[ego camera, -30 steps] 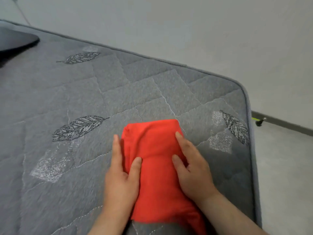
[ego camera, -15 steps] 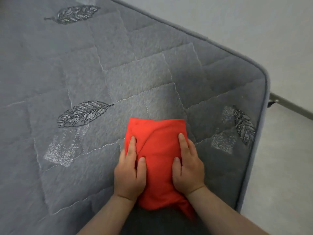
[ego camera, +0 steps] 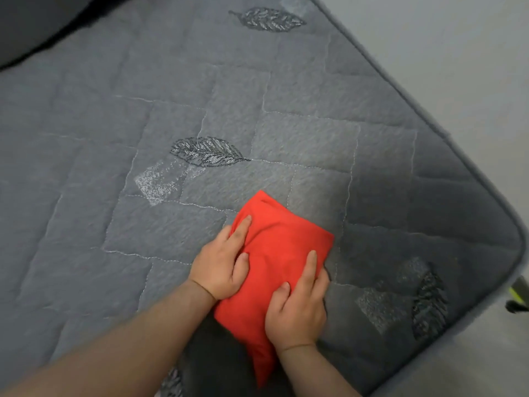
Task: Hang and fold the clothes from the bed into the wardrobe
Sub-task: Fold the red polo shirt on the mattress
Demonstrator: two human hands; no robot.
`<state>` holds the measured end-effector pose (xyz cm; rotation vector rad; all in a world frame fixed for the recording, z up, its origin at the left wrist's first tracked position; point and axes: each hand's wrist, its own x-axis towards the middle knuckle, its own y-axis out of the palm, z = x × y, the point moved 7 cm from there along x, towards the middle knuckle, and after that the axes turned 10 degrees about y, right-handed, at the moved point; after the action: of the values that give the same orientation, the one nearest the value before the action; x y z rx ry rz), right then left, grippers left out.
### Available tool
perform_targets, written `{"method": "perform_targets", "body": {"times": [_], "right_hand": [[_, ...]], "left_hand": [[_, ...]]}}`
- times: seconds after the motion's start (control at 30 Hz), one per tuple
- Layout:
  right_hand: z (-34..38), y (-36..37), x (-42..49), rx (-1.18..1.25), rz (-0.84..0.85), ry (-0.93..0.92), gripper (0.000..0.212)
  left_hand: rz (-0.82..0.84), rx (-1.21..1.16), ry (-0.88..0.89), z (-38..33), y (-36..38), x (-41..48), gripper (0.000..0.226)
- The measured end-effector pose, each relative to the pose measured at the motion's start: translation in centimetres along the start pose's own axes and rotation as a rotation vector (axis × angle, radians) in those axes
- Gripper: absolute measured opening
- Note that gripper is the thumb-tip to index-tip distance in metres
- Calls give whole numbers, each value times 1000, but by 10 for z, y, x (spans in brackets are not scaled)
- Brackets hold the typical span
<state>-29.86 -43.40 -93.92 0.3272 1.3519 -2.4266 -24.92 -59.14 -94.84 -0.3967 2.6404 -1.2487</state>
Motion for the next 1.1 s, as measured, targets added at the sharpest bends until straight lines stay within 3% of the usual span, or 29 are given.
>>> {"method": "perform_targets", "body": {"times": [0.5, 0.73, 0.8, 0.87, 0.97, 1.03, 1.1], "right_hand": [[-7, 8, -3, -27, -92, -4, 74], [3, -1, -8, 12, -59, 20, 72], [6, -12, -10, 70, 41, 79, 70], [22, -27, -13, 145, 196, 141, 75], [69, -61, -38, 155, 379, 6, 74], [101, -82, -80, 187, 529, -71, 72], [134, -102, -132, 179, 708, -147, 68]], "left_hand": [[-57, 1, 31, 5, 4, -4, 63], [-30, -51, -105, 3, -3, -3, 73], [-56, -264, -269, -5, -8, -9, 72], [-154, -696, -522, -15, -13, -31, 76], [-407, -1338, -852, -49, -36, -96, 63], [-595, -1513, -916, -74, -70, -150, 53], [-816, -1528, -927, -100, -111, -212, 55]]}}
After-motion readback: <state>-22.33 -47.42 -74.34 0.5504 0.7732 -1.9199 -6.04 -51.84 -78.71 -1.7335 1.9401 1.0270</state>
